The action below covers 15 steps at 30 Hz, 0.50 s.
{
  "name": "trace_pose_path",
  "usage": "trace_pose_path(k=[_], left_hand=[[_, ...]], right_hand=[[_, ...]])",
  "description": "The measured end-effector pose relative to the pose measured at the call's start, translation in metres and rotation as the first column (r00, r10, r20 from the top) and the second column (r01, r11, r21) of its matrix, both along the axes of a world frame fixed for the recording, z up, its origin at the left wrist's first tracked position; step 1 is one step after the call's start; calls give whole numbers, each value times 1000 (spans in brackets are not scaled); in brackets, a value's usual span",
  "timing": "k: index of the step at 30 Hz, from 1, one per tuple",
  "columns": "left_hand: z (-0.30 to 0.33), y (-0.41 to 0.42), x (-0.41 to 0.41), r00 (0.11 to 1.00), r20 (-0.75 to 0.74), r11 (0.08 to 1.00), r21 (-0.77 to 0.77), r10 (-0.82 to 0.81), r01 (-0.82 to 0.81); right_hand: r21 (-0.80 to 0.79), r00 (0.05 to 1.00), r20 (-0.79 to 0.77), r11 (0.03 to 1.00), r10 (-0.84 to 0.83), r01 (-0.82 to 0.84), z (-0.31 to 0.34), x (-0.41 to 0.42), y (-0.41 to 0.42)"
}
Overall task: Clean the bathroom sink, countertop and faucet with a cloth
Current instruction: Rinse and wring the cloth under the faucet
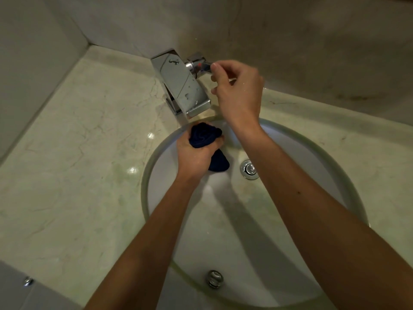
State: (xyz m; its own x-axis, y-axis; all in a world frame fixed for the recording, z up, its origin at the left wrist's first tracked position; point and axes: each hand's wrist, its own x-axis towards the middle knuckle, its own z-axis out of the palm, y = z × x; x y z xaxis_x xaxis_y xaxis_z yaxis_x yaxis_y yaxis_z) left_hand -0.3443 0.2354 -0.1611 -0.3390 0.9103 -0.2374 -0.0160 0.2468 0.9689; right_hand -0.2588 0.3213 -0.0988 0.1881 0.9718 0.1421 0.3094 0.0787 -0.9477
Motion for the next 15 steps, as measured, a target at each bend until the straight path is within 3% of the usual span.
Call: trace_pose_path(k=[6, 10, 13, 15], left_hand=[[1, -4, -2, 1000, -2, 1000, 14, 14, -14], [2, -8, 0, 999, -44, 1000, 19, 9, -8], [-2, -14, 2, 998, -59, 1000, 28, -12, 14], [-3, -20, 5, 992, -102, 994, 77, -71, 79]], right_hand=[[-56, 998, -62, 998, -26, 23, 2, 4, 10], [-255, 988, -127, 965, -91, 56, -9, 23, -13], [-582, 995, 96, 809, -30, 81, -44, 45, -48], [-814, 998, -14, 579, 61, -47, -72, 54, -69]])
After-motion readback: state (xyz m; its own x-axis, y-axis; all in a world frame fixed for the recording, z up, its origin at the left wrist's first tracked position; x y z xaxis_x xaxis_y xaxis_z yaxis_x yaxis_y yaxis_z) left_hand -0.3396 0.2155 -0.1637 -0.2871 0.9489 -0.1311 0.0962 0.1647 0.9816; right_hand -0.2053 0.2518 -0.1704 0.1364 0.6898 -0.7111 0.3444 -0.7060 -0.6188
